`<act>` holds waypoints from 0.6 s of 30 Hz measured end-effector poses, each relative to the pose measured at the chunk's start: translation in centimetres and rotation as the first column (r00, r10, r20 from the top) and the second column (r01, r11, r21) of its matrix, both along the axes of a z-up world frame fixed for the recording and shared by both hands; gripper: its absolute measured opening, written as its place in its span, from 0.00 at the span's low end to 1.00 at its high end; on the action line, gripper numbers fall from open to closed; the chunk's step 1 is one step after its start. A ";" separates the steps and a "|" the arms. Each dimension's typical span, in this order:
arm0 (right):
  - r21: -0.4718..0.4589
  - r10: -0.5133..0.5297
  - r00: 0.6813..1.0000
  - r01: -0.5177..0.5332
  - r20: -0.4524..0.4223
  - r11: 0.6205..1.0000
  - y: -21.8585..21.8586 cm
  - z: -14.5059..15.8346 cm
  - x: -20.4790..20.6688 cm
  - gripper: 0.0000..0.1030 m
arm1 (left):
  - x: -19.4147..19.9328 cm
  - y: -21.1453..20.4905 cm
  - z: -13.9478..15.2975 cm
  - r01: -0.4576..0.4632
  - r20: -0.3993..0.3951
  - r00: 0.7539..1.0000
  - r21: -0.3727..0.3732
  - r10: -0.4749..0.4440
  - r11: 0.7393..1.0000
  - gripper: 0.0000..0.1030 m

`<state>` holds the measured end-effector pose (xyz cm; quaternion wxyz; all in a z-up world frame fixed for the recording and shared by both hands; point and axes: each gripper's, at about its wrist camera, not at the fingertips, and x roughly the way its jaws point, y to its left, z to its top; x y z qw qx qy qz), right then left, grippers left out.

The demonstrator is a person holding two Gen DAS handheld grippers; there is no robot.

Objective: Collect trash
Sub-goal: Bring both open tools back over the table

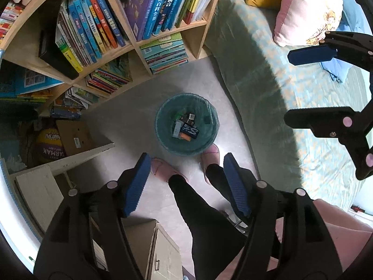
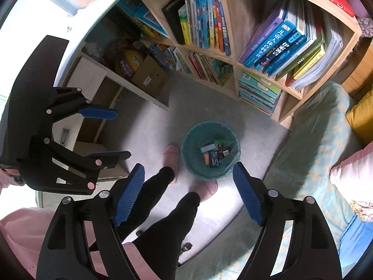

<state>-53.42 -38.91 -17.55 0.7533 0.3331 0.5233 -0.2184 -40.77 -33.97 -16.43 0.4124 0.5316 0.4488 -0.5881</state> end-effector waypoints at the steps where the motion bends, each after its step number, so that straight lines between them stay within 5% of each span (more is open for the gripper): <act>1: 0.000 0.002 1.000 -0.002 0.001 1.000 -0.1 0.0 0.0 0.77 | 0.2 0.0 0.1 -0.006 -0.002 1.000 -0.001 0.006 1.000 0.61; 12: -0.053 0.071 0.997 -0.070 0.017 0.996 -1.2 2.2 2.7 0.83 | 3.7 -0.1 2.8 -0.126 -0.005 0.992 -0.046 0.126 0.991 0.67; 14: -0.075 0.089 0.996 -0.087 0.021 0.993 -1.5 2.8 3.5 0.84 | 4.5 0.0 3.5 -0.153 0.010 0.988 -0.064 0.154 0.986 0.78; 18: -0.119 0.131 0.991 -0.128 0.020 0.985 -2.0 4.0 5.9 0.86 | 6.9 0.4 5.5 -0.233 0.020 0.971 -0.115 0.237 0.966 0.83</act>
